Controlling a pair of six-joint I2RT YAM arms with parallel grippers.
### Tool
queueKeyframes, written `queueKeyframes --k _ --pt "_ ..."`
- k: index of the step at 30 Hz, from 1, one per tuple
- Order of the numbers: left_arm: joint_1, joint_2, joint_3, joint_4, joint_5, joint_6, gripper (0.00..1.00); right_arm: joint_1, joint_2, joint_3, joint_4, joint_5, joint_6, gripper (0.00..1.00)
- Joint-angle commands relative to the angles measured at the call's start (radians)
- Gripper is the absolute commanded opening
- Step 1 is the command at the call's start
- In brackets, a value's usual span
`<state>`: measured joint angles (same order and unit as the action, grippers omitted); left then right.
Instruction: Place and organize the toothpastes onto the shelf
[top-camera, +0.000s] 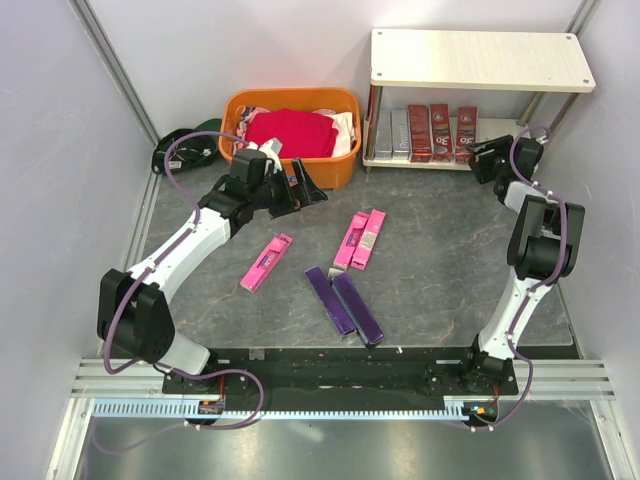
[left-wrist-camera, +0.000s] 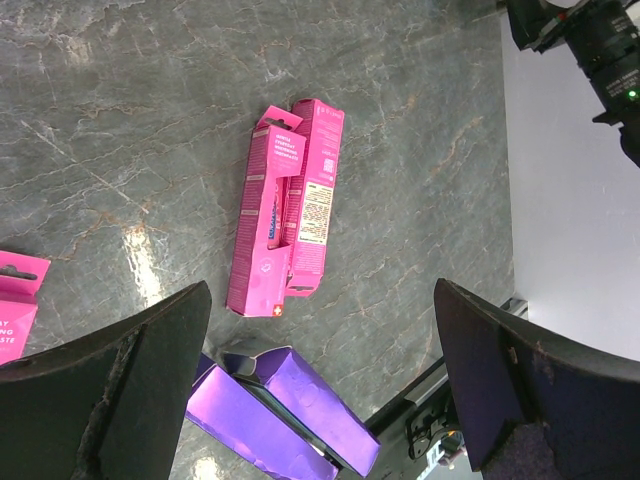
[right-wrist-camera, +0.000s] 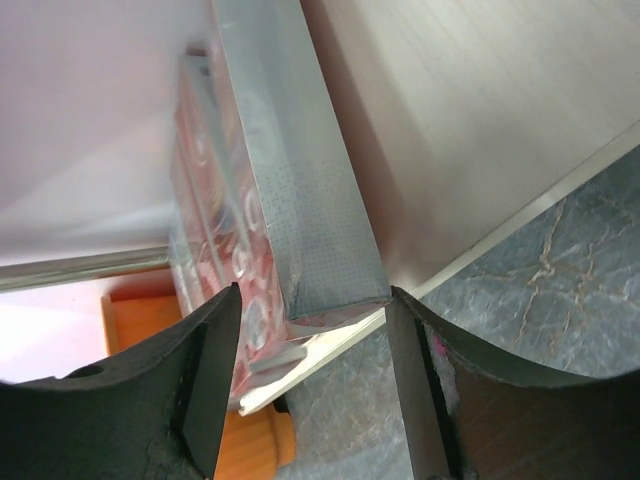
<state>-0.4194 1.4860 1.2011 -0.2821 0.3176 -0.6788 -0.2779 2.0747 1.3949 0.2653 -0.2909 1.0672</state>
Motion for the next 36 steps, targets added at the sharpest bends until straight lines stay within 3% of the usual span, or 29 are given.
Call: queueKeyframes --k 1,5,11,20,36 --pt "-0.004 0.002 -0.005 0.011 0.001 0.028 1.00 0.009 0.051 0.078 0.048 -0.024 0.020 0.67" --pt "-0.004 0.002 -0.009 0.011 0.000 0.025 0.99 0.009 0.041 0.049 0.106 -0.044 0.027 0.70" --pt "-0.004 -0.003 -0.014 0.014 0.001 0.025 0.99 0.011 -0.131 -0.063 0.030 0.102 -0.050 0.98" --pt "-0.005 -0.010 -0.028 0.012 0.001 0.028 0.99 0.019 -0.244 -0.079 -0.100 0.210 -0.208 0.98" --pt "-0.007 -0.007 -0.038 -0.017 -0.025 0.082 1.00 0.133 -0.593 -0.349 -0.244 0.111 -0.335 0.98"
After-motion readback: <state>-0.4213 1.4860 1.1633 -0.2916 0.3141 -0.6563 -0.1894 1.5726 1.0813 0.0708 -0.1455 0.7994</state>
